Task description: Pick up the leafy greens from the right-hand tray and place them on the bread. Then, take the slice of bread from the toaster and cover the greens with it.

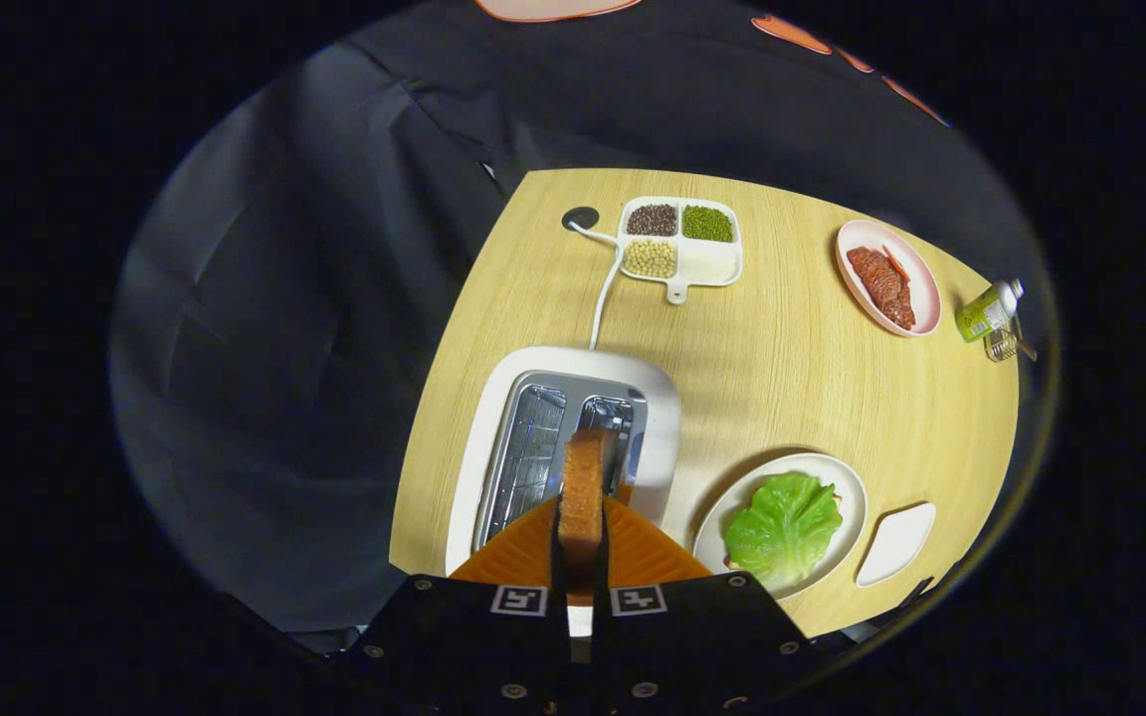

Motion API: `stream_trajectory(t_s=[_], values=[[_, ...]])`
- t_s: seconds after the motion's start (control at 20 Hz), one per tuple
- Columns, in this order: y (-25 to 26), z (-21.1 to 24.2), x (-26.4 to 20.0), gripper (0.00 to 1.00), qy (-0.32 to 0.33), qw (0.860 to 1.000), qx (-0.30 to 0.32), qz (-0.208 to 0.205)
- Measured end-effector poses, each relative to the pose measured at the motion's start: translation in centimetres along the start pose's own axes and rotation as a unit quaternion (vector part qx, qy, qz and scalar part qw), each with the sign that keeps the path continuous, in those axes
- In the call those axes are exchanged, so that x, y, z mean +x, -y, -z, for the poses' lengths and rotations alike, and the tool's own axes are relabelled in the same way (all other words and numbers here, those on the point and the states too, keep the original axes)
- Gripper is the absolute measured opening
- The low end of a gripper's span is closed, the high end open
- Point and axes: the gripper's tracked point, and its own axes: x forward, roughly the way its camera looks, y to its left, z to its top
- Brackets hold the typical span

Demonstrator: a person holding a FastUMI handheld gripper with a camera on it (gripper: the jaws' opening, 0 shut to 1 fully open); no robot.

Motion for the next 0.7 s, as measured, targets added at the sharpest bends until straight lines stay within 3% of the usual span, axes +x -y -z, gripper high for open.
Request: stream_trajectory(t_s=[0.4,0.7], values=[[2.0,-1.4,-6.3,0.09,0.07,0.992,0.028,-0.104],[6.9,0.4,-7.5,0.08,0.091,0.983,0.059,-0.147]])
